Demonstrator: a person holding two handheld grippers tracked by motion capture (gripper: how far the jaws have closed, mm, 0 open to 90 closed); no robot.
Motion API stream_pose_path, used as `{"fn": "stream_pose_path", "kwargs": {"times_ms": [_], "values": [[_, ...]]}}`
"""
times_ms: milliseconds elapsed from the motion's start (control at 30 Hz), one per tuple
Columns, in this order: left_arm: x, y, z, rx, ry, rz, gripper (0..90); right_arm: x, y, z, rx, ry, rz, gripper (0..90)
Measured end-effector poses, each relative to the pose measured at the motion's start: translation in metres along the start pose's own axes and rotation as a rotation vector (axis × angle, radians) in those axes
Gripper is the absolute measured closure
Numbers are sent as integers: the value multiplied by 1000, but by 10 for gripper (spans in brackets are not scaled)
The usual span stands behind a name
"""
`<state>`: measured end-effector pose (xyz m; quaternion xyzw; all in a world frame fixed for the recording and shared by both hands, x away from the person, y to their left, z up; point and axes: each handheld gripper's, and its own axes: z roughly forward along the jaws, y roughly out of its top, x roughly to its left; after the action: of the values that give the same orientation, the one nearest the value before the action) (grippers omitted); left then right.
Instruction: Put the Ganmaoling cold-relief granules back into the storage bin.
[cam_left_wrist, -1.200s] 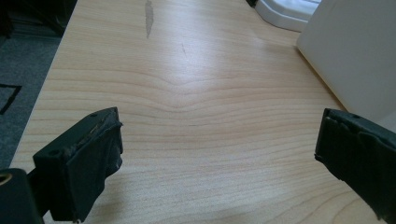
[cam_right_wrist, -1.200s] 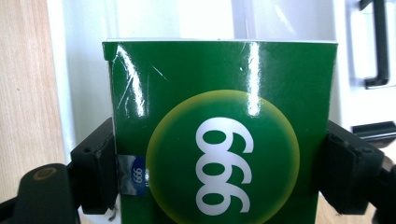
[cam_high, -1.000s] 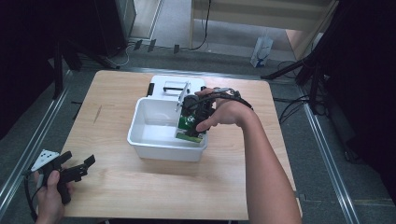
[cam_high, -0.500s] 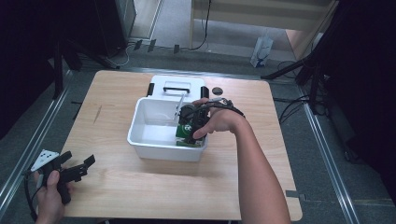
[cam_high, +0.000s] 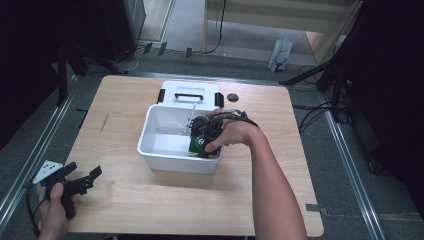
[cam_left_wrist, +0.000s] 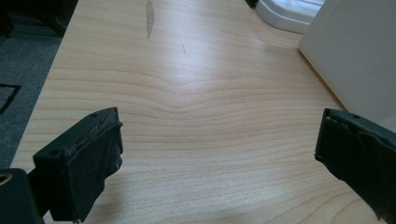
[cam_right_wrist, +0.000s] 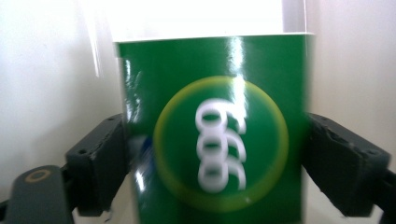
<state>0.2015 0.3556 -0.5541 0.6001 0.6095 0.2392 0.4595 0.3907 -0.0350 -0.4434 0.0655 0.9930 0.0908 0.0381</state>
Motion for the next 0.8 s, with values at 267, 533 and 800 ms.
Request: {"fn": "stream_pose_path", "kwargs": {"times_ms": [267, 533, 800], "values": [[0, 0, 0, -1, 1, 1, 13, -5, -4, -15, -37, -4, 83, 22], [0, 0, 0, 0, 3, 1, 13, -2, -10, -41, -94, -56, 105, 0], [0, 0, 0, -3, 5, 2, 13, 6, -17, -67, -141, -88, 125, 0]]}}
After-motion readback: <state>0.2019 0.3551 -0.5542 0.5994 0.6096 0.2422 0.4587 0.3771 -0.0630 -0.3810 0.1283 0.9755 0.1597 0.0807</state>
